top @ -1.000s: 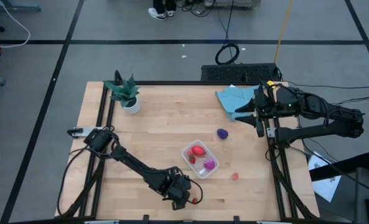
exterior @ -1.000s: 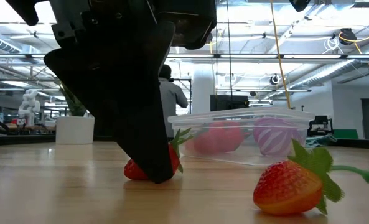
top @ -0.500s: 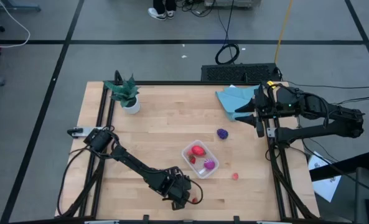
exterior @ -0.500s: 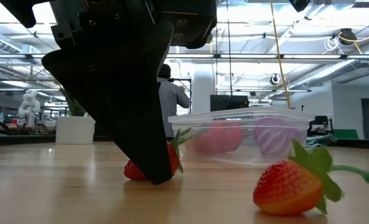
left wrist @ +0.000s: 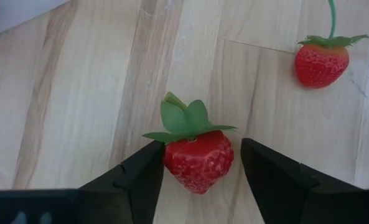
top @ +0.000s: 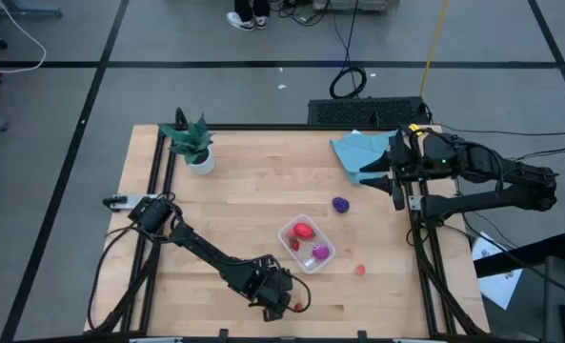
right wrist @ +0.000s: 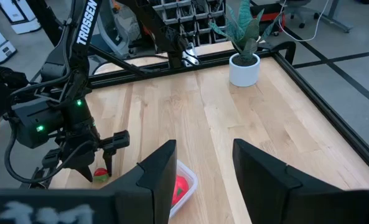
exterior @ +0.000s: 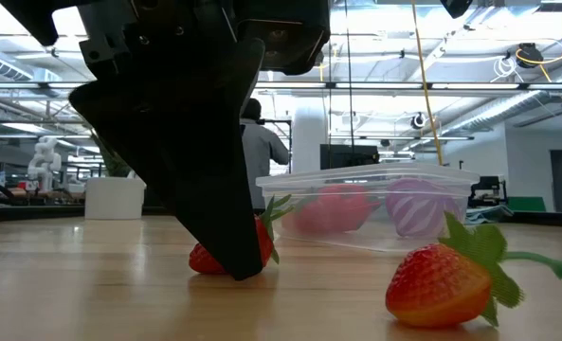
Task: Pick and placing Produce into tupperware
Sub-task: Put the top strawberry into the transparent container
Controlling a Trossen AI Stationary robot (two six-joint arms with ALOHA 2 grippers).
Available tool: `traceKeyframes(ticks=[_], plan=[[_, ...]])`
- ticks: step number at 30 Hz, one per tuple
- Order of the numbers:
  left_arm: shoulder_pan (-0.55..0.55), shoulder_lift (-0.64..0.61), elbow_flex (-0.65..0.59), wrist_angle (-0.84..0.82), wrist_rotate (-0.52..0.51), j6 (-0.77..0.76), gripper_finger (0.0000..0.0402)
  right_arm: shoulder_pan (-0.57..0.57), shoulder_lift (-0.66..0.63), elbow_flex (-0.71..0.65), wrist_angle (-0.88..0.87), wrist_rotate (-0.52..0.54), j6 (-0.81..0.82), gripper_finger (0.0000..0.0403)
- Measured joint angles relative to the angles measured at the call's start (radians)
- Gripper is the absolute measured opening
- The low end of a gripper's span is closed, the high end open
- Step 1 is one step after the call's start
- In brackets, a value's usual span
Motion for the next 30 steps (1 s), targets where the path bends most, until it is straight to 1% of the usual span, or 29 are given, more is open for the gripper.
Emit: traceKeyframes(ticks=[6,9,12,16,19,22,27,30], plan=[[0.001,0.000,-0.001,0.018,-0.004,0.000,0.0160,0.000,0.000,0.000,0.000,0.000,0.000,0.0151],[0.000,0.000,-0.001,0.024,-0.004,0.000,0.0142,0.000,0.000,0.000,0.000,0.000,0.000,0.0151],[0.000,0.000,-0.001,0.024,-0.004,0.000,0.0143,0.000,0.000,0.000,0.000,0.000,0.000,0.0151],[0.001,0.000,-0.001,0.024,-0.003,0.000,0.0165,0.000,0.000,0.000,0.000,0.000,0.000,0.0151],[0.001,0.001,-0.001,0.024,0.001,0.000,0.0171,0.000,0.000,0.000,0.000,0.000,0.000,0.0151],[0.001,0.001,-0.001,0.024,0.001,0.000,0.0168,0.000,0.000,0.000,0.000,0.000,0.000,0.0151],[0.008,-0.007,-0.001,0.023,0.013,0.001,0.0152,0.000,0.000,0.000,0.000,0.000,0.012,0.0151],[0.014,-0.011,-0.001,0.030,0.029,0.013,0.0151,0.000,0.000,0.000,0.000,0.000,0.016,0.0151]])
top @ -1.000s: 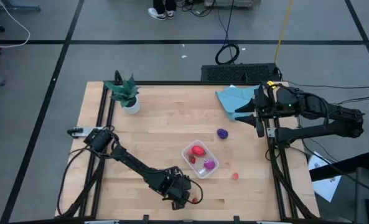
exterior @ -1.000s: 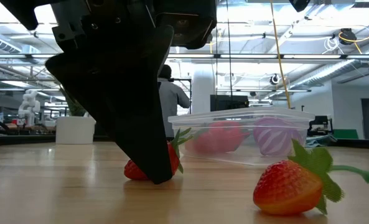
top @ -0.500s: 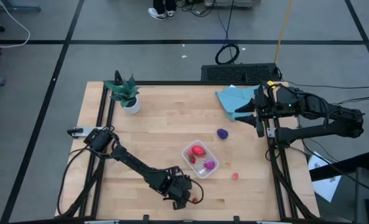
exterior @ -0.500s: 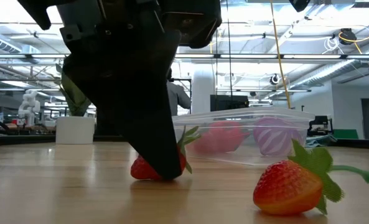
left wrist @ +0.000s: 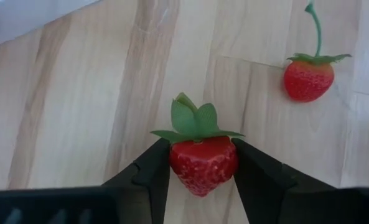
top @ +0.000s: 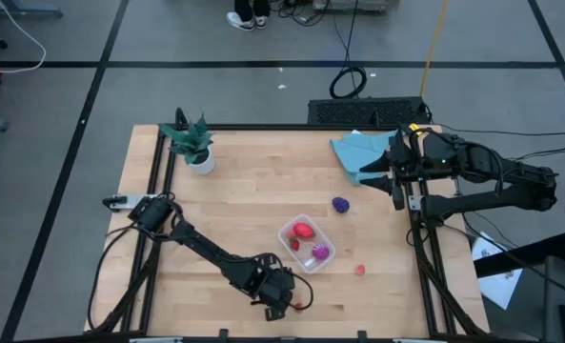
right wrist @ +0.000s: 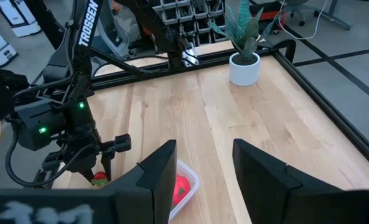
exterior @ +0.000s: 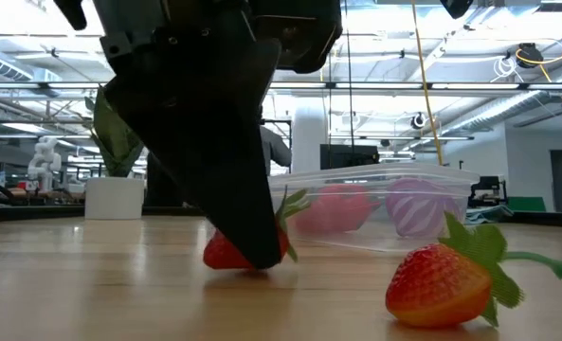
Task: Pick and placing Produce into tupperware
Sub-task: Put the top strawberry into the transparent container
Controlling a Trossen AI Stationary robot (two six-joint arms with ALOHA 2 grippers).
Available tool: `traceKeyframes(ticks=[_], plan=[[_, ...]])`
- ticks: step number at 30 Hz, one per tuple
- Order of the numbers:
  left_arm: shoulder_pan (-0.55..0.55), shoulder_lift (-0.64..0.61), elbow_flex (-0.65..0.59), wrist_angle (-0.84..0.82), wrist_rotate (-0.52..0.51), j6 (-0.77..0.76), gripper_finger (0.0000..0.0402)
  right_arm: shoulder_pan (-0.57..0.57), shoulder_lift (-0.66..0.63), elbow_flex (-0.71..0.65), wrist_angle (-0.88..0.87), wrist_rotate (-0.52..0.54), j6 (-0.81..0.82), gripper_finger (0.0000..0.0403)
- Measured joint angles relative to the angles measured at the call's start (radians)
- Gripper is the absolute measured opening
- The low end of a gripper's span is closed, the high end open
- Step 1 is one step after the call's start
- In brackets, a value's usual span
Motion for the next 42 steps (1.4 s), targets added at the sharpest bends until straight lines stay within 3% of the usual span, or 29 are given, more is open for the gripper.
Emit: traceKeyframes(ticks=[9,24,31,42], plan=[[0.025,-0.036,0.002,-0.012,0.010,0.040,0.0166,0.000,0.000,0.000,0.000,0.000,0.000,0.0151],[0.199,-0.245,0.003,-0.028,-0.081,0.343,0.0151,0.000,0.000,0.000,-0.018,0.000,0.002,0.0151],[0.275,-0.221,0.003,0.041,-0.027,0.383,0.0150,0.000,0.000,0.000,-0.025,0.000,-0.002,0.0151],[0.274,-0.127,0.004,0.129,0.006,0.389,0.0150,0.000,0.001,0.000,-0.037,0.000,-0.005,0.0151]])
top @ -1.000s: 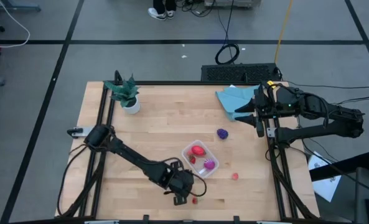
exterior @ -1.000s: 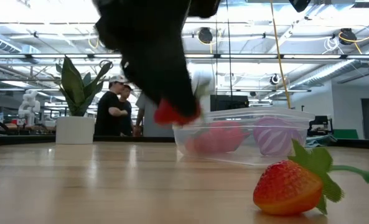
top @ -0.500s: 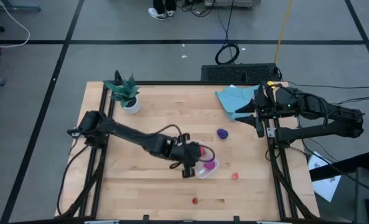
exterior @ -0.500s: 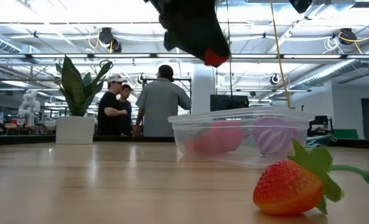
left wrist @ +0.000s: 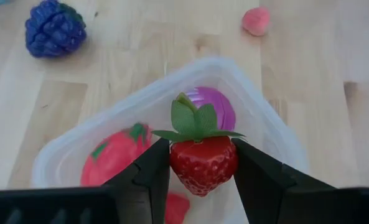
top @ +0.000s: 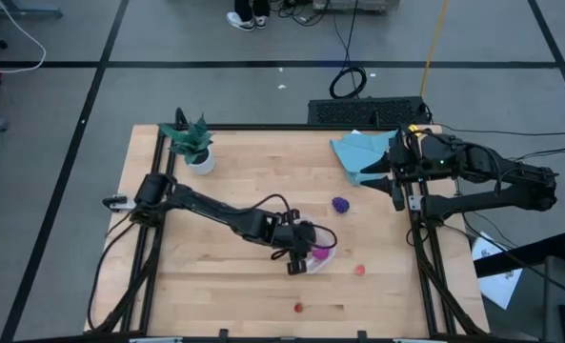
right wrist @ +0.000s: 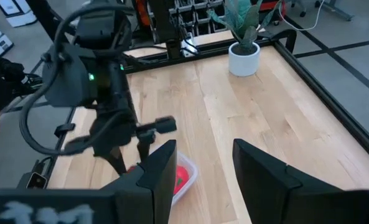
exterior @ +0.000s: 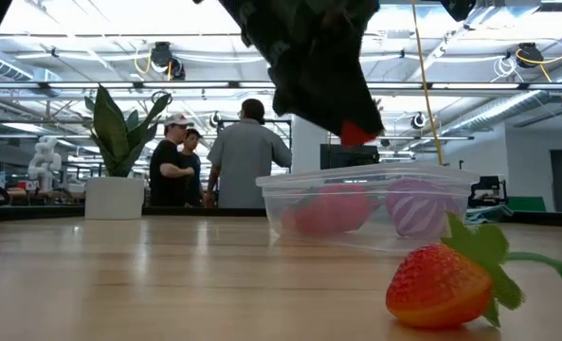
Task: Pick and placing Produce into tupperware
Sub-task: Put the top strawberry into the transparent container
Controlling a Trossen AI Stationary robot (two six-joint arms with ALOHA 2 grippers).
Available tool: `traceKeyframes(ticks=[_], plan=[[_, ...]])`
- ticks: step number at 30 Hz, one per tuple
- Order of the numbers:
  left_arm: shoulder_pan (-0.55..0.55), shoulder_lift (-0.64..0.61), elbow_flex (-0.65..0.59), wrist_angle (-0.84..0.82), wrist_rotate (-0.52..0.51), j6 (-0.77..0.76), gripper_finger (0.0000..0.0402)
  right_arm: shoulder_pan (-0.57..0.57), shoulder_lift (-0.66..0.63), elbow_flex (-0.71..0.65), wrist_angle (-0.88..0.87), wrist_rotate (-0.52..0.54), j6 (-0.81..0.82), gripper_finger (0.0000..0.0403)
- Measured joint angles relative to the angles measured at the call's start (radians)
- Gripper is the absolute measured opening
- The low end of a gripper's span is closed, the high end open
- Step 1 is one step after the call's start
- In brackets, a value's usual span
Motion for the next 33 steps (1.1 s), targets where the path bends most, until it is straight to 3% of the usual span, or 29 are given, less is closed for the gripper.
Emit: traceKeyframes(ticks=[33], plan=[[-0.001,0.085,-0.001,0.037,-0.010,-0.008,0.0150,0.000,0.001,0.000,-0.016,0.000,0.007,0.0151]])
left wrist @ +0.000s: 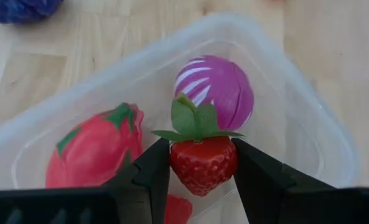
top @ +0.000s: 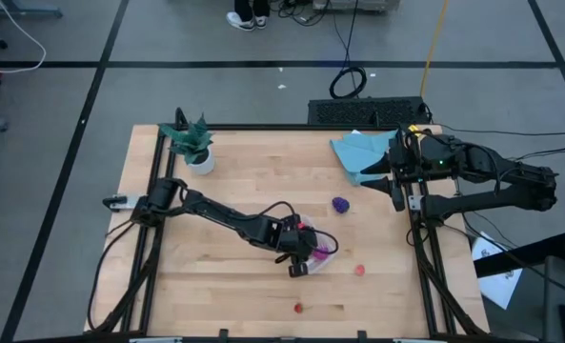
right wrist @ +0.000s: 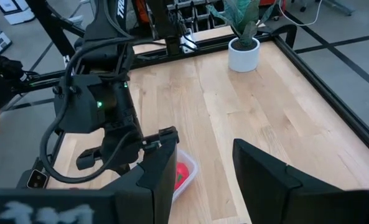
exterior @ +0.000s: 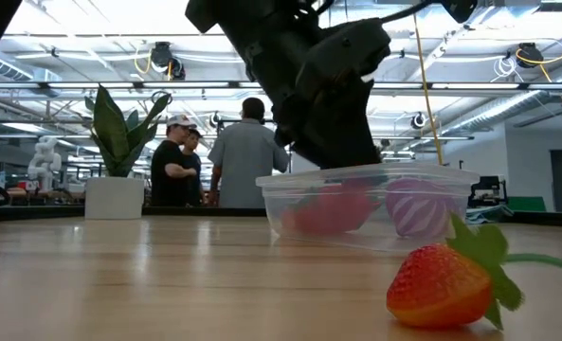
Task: Pick and placing Produce into tupperware
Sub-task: Put the top strawberry into the transparent container, then put the grapes into the transparent container
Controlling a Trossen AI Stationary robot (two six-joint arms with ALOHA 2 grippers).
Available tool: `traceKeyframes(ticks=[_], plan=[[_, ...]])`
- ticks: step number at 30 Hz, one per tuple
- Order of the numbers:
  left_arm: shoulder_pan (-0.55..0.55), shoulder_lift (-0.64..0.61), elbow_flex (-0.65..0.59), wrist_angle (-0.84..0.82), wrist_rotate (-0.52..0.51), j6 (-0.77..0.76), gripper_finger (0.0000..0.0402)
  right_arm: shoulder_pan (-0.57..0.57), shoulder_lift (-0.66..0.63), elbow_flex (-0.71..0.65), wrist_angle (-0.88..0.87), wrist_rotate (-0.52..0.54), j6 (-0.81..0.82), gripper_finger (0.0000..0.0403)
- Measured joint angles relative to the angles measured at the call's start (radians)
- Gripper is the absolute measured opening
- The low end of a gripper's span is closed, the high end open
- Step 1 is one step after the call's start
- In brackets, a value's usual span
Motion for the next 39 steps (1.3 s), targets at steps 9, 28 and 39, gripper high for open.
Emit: traceKeyframes(ticks=[9,28,39], plan=[[0.000,-0.001,0.000,0.000,-0.007,0.001,0.0150,0.000,0.000,0.000,0.000,0.000,0.000,0.0151],[0.000,-0.001,0.000,-0.021,-0.008,-0.006,0.0220,0.000,0.000,0.000,0.000,0.000,0.000,0.0151],[0.018,-0.059,0.000,-0.023,-0.008,0.056,0.0237,0.000,0.000,0.000,0.000,0.000,0.000,0.0151]])
